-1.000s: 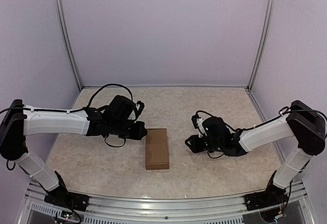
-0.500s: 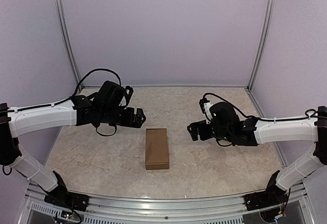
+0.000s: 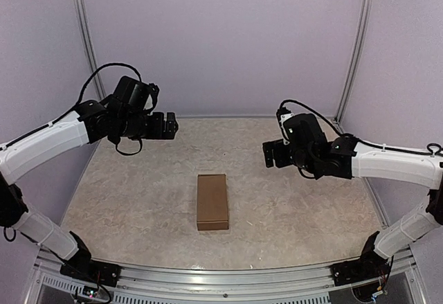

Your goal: Fold the paper box

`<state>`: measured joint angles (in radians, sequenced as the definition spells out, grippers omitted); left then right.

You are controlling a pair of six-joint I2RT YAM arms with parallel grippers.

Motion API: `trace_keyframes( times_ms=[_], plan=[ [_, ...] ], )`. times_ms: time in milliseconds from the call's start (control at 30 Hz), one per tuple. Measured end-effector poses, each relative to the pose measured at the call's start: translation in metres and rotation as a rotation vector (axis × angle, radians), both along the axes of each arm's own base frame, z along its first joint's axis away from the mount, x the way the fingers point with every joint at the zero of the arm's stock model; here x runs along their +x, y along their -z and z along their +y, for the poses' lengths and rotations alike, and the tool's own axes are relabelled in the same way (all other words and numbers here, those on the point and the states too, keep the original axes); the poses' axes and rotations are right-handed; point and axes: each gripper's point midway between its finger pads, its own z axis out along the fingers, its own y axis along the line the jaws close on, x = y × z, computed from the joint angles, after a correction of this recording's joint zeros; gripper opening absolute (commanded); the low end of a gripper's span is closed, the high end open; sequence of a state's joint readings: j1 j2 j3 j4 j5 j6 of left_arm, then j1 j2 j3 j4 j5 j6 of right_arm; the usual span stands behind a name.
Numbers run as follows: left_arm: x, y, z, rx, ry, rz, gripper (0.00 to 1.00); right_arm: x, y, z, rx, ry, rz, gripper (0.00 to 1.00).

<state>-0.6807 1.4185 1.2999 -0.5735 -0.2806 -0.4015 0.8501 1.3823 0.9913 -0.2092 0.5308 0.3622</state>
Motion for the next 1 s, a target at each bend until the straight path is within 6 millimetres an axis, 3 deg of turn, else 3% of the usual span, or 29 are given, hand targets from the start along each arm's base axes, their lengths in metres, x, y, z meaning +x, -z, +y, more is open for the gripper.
trace_keyframes(
  times_ms=[200, 400, 500, 633, 767, 867, 1000],
  plan=[
    [0.005, -0.031, 0.026, 0.022, -0.053, -0.063, 0.99, 0.015, 0.008, -0.003, -0.135, 0.046, -0.002, 1.00],
    [0.004, -0.058, 0.065, 0.043, -0.130, -0.126, 0.99, 0.029, 0.012, -0.011, -0.272, 0.085, 0.021, 1.00],
    [0.002, -0.066, 0.084, 0.037, -0.171, -0.143, 0.99, 0.045, 0.002, -0.034, -0.244, 0.143, 0.057, 1.00],
    [-0.008, -0.067, 0.105, 0.034, -0.204, -0.160, 0.99, 0.063, -0.010, -0.082, -0.163, 0.248, 0.095, 1.00],
    [-0.019, -0.069, 0.125, 0.034, -0.234, -0.176, 0.99, 0.059, -0.036, -0.125, -0.028, 0.308, 0.103, 1.00],
    [-0.025, -0.074, 0.141, 0.032, -0.267, -0.192, 0.99, 0.042, -0.065, -0.149, 0.082, 0.319, 0.057, 1.00],
    [-0.036, -0.082, 0.156, 0.055, -0.295, -0.228, 0.99, 0.018, -0.096, -0.157, 0.156, 0.283, -0.008, 1.00]
  ],
)
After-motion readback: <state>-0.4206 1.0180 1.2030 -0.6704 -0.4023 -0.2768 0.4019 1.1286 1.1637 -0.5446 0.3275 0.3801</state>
